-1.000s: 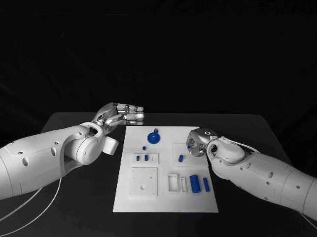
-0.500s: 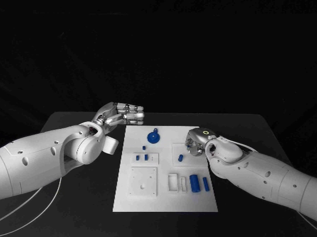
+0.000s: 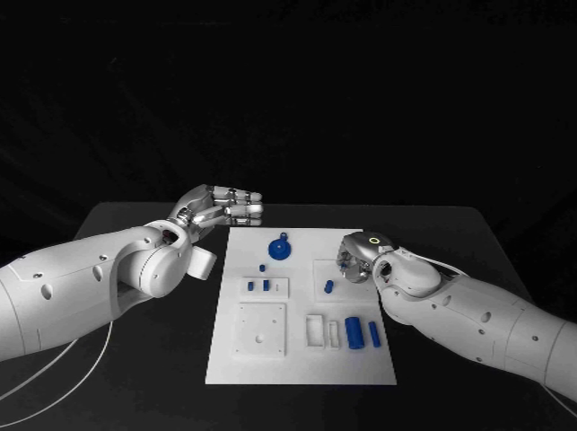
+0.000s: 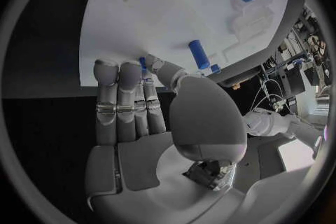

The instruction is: Assemble the parts on the task board

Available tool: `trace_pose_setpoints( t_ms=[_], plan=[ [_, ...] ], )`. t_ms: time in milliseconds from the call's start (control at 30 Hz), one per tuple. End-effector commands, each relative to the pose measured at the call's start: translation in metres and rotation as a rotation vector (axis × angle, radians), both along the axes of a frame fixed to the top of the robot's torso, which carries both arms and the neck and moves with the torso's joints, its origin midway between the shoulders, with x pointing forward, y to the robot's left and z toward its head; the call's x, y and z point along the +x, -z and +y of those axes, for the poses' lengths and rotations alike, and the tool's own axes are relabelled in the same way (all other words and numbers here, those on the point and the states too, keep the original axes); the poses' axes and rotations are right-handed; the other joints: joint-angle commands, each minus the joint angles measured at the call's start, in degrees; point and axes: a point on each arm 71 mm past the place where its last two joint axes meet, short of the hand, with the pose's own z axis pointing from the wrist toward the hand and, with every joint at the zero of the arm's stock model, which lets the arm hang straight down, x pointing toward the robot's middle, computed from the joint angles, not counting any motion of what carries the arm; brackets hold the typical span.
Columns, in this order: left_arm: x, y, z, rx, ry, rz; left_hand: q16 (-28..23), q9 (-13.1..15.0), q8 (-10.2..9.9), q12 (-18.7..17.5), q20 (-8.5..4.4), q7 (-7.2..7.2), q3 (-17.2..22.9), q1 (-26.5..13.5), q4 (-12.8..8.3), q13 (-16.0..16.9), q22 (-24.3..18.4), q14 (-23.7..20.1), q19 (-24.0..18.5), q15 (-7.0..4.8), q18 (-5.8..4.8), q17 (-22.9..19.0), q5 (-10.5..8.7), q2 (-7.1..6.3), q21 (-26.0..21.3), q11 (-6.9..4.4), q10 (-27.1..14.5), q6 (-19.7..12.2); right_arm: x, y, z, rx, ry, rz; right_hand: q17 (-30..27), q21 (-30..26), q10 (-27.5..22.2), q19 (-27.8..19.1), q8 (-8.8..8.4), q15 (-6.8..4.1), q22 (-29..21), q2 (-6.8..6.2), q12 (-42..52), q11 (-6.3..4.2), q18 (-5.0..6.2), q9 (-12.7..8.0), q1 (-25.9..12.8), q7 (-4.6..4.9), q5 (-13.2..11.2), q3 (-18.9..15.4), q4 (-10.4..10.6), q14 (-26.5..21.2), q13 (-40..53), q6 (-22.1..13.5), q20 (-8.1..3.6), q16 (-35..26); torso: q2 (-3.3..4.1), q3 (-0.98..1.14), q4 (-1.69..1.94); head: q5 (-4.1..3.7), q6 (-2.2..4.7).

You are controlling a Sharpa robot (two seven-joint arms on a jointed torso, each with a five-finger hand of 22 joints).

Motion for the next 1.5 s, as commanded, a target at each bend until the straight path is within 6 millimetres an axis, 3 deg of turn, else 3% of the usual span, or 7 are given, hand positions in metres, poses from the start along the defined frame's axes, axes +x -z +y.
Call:
trace_pose_setpoints(
  t_ms=[33, 333, 633, 833, 1233, 1500],
  plan=[
    [0.0, -0.002, -0.002, -0.014, 0.015, -0.003, -0.04, -0.07, -0.08, -0.04, 0.0, 0.37, 0.18, -0.07, -0.26, -0.02, -0.09, 0.32, 0.56, -0.02, -0.02, -0.02, 0.0, 0.39, 0.29, 0.56, -0.02, 0.2, -0.003, 0.004, 0.001, -0.017, -0.005, -0.003, 0.07, 0.38, 1.41, 0.61, 0.31, -0.45, 1.38, 0.59, 0.16, -1.05, -0.13, 0.05, -0.18, -0.04, -0.11, 0.34, -0.36, 0.06, 0.16, 0.47, -0.4, -0.35, -0.01, 0.03, 0.0, 0.07, -0.02],
    [0.004, 0.0, 0.001, -0.007, 0.004, 0.001, -0.03, -0.07, -0.09, -0.03, 0.01, 0.35, 0.29, -0.09, -0.28, -0.02, -0.12, 0.32, 0.54, -0.01, 0.0, -0.02, 0.04, 0.45, 0.3, 0.57, -0.09, 0.22, -0.007, -0.007, -0.001, 0.012, -0.003, -0.035, 0.21, 1.27, 1.82, 0.77, 0.31, -0.57, 1.7, 0.49, 0.16, -1.17, -0.31, 0.07, -0.29, -0.16, -1.79, 1.66, -0.69, 0.5, 0.16, 0.82, -0.56, -0.79, -0.04, 0.06, -0.08, 0.3, -0.1],
    [0.007, 0.001, 0.004, -0.002, -0.008, 0.003, -0.03, -0.06, -0.09, -0.03, 0.04, 0.29, 0.37, -0.24, -0.18, -0.02, -0.15, 0.26, 0.51, 0.0, 0.01, -0.02, 0.03, 0.49, 0.31, 0.61, -0.17, 0.47, -0.01, -0.035, -0.001, 0.072, -0.006, -0.087, 0.24, 1.5, 1.97, 0.79, 0.33, -0.61, 1.78, 0.42, 0.16, -1.22, -0.4, 0.08, -0.17, -0.22, -2.06, 1.67, -0.59, 0.57, 0.14, 1.01, -0.6, -0.9, -0.09, 0.0, -0.2, 0.06, 0.02],
    [0.008, 0.001, 0.004, 0.0, -0.01, 0.004, -0.03, -0.06, -0.09, -0.01, 0.05, 0.3, 0.37, -0.29, -0.12, -0.01, -0.15, 0.26, 0.5, 0.0, 0.01, -0.02, 0.03, 0.48, 0.31, 0.63, -0.17, 0.45, -0.018, -0.053, 0.007, 0.125, -0.036, -0.106, 0.31, 1.63, 2.05, 0.84, 0.31, -0.65, 1.82, 0.33, 0.15, -1.26, -0.44, 0.06, -0.11, -0.24, -2.07, 1.61, -0.39, 0.68, 0.13, 1.09, -0.67, -1.0, -0.07, 0.01, -0.2, 0.45, 0.15],
    [0.011, 0.001, 0.003, -0.002, -0.028, -0.002, -0.04, -0.06, -0.08, -0.02, 0.08, 0.3, 0.37, -0.33, -0.01, -0.01, -0.16, 0.15, 0.46, 0.04, 0.01, -0.02, 0.02, 0.45, 0.29, 0.64, -0.23, 0.42, -0.056, -0.057, 0.057, 0.275, -0.189, -0.094, 0.37, 1.69, 2.07, 0.96, 0.32, -0.69, 1.8, 0.25, 0.14, -1.27, -0.26, 0.07, -0.02, -0.25, -2.02, 1.68, -0.12, 0.89, 0.12, 1.12, -0.71, -1.24, -0.08, -0.14, -0.07, 3.02, 0.49],
    [0.012, 0.001, 0.0, -0.007, -0.048, -0.012, -0.03, -0.06, -0.08, -0.01, 0.04, 0.24, 0.47, -0.19, 0.04, -0.01, -0.14, 0.27, 0.53, -0.01, 0.05, -0.02, 0.06, 0.53, 0.35, 0.56, -0.01, 0.58, -0.078, -0.042, 0.084, 0.337, -0.257, -0.059, 0.38, 1.51, 2.04, 0.99, 0.31, -0.69, 1.73, 0.26, 0.14, -1.26, -0.12, 0.07, 0.01, -0.25, -1.98, 1.69, -0.08, 0.95, 0.12, 1.1, -0.69, -1.37, -0.01, -0.13, -0.03, 5.77, -0.11]
  ],
)
